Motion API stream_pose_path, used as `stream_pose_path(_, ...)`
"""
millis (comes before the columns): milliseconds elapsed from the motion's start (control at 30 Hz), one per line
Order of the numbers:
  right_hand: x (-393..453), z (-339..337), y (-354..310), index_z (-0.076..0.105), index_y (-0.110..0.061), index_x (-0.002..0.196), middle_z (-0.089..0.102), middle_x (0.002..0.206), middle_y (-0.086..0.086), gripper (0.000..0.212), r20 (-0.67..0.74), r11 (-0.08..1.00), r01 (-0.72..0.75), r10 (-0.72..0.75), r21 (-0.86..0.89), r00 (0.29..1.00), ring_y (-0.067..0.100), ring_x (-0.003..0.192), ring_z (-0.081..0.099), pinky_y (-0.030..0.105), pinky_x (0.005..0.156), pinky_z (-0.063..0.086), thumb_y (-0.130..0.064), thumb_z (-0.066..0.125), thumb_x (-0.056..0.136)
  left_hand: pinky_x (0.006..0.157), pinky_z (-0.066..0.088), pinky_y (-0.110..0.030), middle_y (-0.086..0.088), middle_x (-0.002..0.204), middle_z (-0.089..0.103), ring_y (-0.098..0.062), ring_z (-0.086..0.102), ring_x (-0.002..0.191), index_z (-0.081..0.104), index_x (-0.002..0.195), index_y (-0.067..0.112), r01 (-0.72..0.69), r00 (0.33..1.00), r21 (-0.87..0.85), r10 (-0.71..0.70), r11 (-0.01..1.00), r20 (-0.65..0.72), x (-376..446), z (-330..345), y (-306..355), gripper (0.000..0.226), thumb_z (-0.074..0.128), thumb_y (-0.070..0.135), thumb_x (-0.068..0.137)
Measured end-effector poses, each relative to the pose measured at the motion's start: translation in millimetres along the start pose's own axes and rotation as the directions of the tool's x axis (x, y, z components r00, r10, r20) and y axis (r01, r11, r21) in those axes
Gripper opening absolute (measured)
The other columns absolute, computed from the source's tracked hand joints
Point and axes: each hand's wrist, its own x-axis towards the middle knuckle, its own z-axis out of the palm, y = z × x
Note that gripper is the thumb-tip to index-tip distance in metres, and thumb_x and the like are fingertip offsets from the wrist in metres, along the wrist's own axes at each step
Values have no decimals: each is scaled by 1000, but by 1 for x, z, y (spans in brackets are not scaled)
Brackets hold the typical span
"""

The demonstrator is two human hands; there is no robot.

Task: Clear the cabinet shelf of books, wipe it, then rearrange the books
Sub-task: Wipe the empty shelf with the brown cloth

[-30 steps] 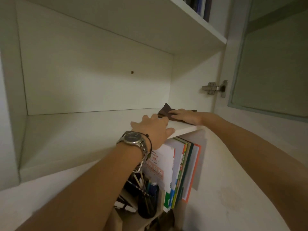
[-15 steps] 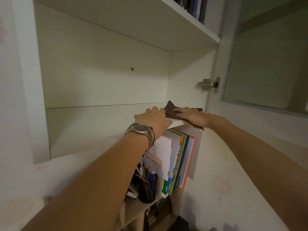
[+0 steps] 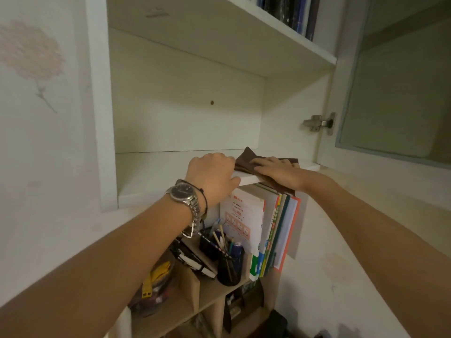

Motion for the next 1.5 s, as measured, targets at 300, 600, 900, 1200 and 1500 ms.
stream_pose_path(300, 5, 3, -38, 25, -53, 141, 33, 144, -1, 45, -9, 987, 161, -161, 14, 987, 31, 130, 27, 49, 108, 17, -61, 22, 97, 67, 39, -29, 4, 101, 59, -16, 55, 90, 58, 106, 25, 57, 998, 78, -54, 995, -32, -28, -18, -30, 34, 43, 53, 93)
stream_pose_path(600, 27, 1, -39, 24, -58, 139, 30, 148, -4, 57, 56, 986, 165, -166, 15, 985, 33, 135, 24, 53, 108, 17, -72, 20, 84, 74, 45, -33, 2, 108, 59, -18, 56, 96, 56, 112, 24, 146, 988, 155, -152, 977, 25, -35, -16, -43, 64, 27, 74, 86)
stream_pose_path(900, 59, -1, -51, 22, -54, 143, 24, 153, -1, 48, 107, 992, 124, -125, 13, 986, 36, 140, 18, 57, 112, 13, -62, 27, 96, 75, 38, -30, 7, 122, 53, -15, 50, 109, 52, 121, 30, 191, 976, 7, -191, 982, 103, -35, -17, -51, 63, 32, 76, 83)
stream_pose_path(1200, 97, 4, -52, 23, -54, 141, 25, 151, -4, 46, 138, 988, 153, -154, 22, 978, 32, 140, 20, 57, 111, 17, -63, 24, 96, 74, 34, -29, 9, 120, 48, -13, 45, 110, 47, 124, 33, 182, 976, -21, -178, 983, 126, -34, -14, -53, 62, 34, 76, 82)
stream_pose_path(1500, 135, 7, -60, 20, -50, 145, 22, 154, -2, 51, 169, 991, 132, -133, 17, 976, 32, 139, 22, 55, 113, 16, -63, 23, 96, 73, 32, -29, 14, 110, 45, -8, 42, 102, 49, 120, 37, 220, 970, -100, -207, 970, 125, -32, -12, -56, 60, 40, 78, 78)
